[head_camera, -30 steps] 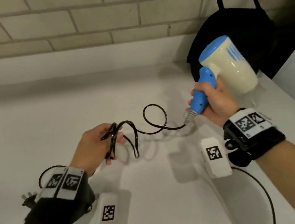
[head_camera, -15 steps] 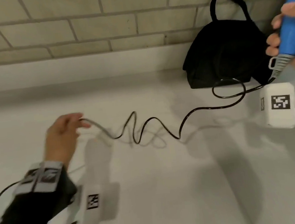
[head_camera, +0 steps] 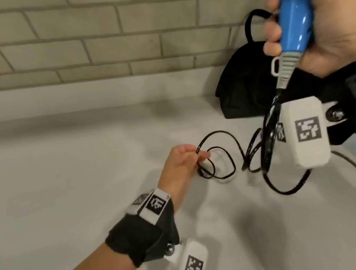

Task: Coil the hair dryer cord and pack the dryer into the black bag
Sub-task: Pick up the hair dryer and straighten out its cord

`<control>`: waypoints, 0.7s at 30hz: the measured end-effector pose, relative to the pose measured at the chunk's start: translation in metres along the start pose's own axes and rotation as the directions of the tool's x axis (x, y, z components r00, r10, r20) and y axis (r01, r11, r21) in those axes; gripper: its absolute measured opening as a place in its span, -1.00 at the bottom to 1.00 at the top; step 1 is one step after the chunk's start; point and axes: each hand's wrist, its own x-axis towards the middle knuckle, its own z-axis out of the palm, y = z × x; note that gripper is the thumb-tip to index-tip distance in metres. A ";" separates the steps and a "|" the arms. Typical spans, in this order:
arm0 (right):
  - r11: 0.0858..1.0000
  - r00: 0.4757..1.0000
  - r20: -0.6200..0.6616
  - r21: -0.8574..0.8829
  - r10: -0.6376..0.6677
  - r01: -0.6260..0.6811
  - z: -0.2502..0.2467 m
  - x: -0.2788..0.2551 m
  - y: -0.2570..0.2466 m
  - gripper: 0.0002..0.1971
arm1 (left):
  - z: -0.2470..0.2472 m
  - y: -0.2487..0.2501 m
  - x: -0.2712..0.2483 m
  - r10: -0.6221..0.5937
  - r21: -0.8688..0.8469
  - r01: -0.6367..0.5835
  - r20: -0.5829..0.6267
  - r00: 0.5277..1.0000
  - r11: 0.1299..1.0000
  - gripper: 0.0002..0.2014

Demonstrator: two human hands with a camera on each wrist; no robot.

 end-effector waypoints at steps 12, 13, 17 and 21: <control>0.971 0.965 0.213 -0.216 0.152 -0.105 0.086 -0.018 0.105 -0.85 | -0.026 0.078 -0.015 0.171 0.217 -0.189 0.098 0.980 0.958 -0.59; 0.972 0.959 0.247 -0.220 0.139 -0.084 0.090 -0.019 0.104 -0.89 | -0.029 0.078 -0.013 0.156 0.235 -0.174 0.096 0.983 0.956 -0.63; 0.963 0.906 0.392 -0.266 0.157 -0.051 0.095 -0.025 0.099 -0.82 | -0.041 0.066 -0.012 0.310 0.323 -0.280 -0.042 0.950 0.904 -0.90; 0.881 0.691 0.600 -0.460 0.403 -0.113 0.077 -0.063 0.111 -0.40 | -0.054 0.064 -0.014 0.393 0.308 -0.335 -0.150 0.907 0.890 -0.91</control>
